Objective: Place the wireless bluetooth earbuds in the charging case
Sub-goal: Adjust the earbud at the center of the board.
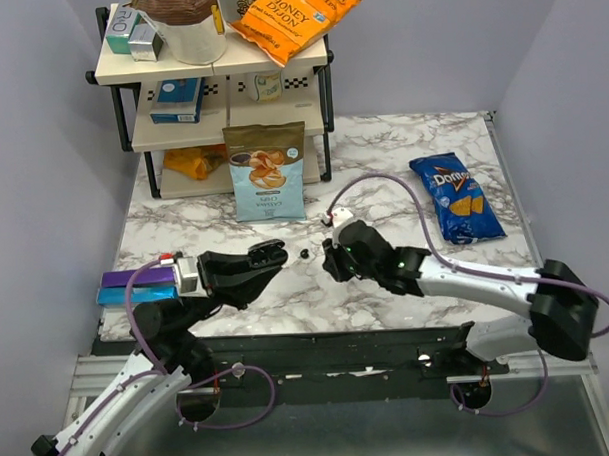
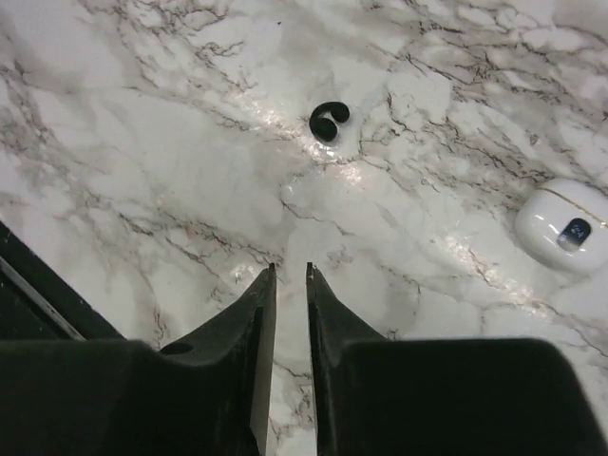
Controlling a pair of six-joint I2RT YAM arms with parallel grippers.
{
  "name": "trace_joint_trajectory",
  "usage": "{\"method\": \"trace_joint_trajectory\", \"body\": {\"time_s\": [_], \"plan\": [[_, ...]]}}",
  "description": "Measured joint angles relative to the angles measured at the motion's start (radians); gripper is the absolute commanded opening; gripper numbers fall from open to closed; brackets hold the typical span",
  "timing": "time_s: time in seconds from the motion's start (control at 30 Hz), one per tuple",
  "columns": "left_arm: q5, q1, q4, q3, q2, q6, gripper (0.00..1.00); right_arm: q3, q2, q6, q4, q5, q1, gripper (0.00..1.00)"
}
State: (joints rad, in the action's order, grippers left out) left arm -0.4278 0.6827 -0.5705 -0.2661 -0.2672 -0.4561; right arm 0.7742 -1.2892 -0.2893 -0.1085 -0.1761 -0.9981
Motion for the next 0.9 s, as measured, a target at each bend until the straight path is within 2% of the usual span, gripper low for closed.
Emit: {"method": "trace_joint_trajectory", "body": {"time_s": [0.07, 0.27, 0.5, 0.9], "plan": [[0.041, 0.0, 0.043, 0.0, 0.048, 0.008, 0.0, 0.039, -0.089, -0.031, 0.008, 0.013, 0.021, 0.41], [0.129, 0.0, 0.121, 0.01, 0.117, 0.012, 0.0, 0.217, -0.303, -0.072, 0.033, 0.065, 0.071, 0.41], [0.14, 0.0, 0.154, 0.012, 0.11, 0.012, 0.0, 0.39, -0.487, -0.068, 0.044, 0.159, 0.093, 0.45], [0.14, 0.0, 0.154, 0.012, 0.092, 0.011, 0.0, 0.406, -0.592, -0.066, 0.019, 0.222, 0.146, 0.47]]}}
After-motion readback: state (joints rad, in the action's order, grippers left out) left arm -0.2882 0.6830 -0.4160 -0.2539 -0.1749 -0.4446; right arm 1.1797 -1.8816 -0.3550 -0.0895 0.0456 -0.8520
